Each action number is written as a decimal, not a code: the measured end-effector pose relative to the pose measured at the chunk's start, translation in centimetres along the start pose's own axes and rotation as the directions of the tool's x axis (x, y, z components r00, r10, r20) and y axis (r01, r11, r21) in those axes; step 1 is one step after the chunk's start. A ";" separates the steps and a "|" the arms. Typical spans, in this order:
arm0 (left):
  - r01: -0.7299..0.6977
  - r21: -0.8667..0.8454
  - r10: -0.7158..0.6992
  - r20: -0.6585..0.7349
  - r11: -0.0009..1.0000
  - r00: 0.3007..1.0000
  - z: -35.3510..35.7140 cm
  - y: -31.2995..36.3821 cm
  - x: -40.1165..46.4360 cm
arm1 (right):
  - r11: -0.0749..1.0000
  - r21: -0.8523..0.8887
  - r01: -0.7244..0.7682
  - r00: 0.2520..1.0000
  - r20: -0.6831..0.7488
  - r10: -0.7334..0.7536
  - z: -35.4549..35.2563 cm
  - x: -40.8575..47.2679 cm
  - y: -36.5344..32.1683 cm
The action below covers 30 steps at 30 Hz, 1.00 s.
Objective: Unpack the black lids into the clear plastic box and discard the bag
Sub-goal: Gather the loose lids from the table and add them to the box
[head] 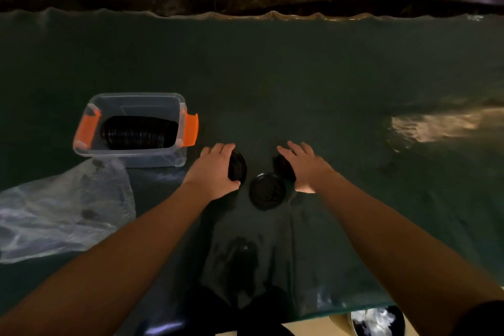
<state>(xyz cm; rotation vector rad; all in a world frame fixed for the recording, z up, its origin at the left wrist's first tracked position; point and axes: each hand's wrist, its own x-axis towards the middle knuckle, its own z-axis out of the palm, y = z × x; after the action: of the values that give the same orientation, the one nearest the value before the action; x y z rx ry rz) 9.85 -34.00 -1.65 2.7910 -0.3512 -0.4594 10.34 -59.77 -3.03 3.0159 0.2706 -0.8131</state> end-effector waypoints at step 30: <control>0.036 -0.011 -0.034 0.136 0.999 0.990 2.6 -1.5 -0.5 | 0.963 0.262 0.065 0.979 -0.201 -0.011 0.8 -4.6 -3.6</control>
<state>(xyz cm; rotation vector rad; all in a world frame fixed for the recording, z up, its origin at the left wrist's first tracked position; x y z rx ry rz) 8.74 -33.10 -4.31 2.7639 -0.3280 -0.6593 5.44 -56.97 -1.27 3.3623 0.2387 -0.5935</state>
